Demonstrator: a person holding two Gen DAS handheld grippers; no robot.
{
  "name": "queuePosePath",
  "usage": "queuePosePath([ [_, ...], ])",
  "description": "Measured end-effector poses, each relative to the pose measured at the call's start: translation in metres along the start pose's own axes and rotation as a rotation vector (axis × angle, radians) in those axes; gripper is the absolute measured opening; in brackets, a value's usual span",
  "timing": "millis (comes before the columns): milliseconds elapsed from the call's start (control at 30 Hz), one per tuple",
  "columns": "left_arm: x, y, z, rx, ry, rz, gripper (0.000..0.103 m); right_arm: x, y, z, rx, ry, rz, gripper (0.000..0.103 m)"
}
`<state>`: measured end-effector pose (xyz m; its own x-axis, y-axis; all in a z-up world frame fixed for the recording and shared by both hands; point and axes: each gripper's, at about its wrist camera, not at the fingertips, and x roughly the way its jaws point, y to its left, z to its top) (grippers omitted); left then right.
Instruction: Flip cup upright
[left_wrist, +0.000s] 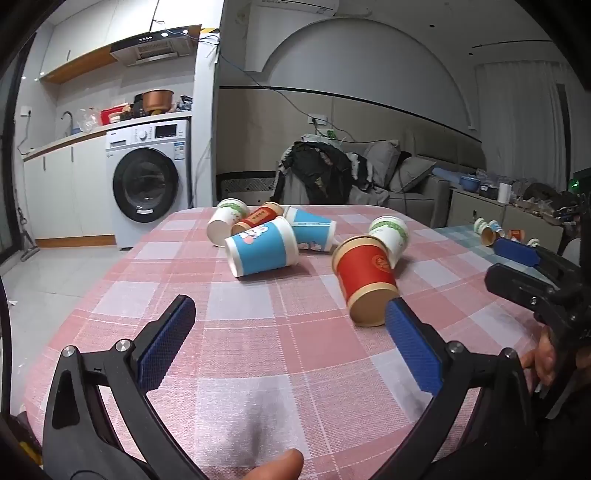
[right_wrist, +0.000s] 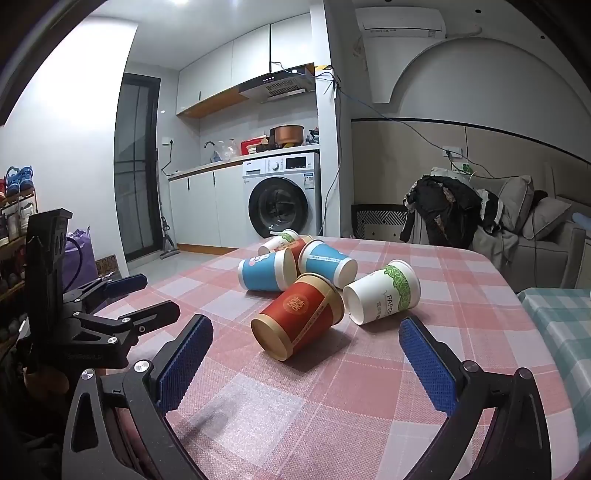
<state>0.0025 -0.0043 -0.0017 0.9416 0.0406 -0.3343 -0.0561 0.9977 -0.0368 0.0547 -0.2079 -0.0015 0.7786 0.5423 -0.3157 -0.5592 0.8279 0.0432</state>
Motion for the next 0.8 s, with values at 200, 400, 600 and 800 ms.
queuePosePath([
  [200,0.0038,0.0053,-0.0005,-0.007,0.009,0.01,0.102,0.0004,0.0,0.0001,0.0,0.001,0.001,0.103],
  [400,0.0075,0.0077,-0.0011,0.002,0.017,0.011,0.102,0.0002,0.0,0.0003,0.001,0.001,0.0,0.103],
  [600,0.0106,0.0081,-0.0019,0.007,0.02,0.006,0.102,0.0018,0.0008,-0.0019,0.001,0.003,-0.003,0.103],
  [800,0.0092,0.0047,-0.0011,0.009,0.024,0.005,0.102,0.0031,-0.0031,-0.0041,0.007,-0.001,-0.007,0.103],
])
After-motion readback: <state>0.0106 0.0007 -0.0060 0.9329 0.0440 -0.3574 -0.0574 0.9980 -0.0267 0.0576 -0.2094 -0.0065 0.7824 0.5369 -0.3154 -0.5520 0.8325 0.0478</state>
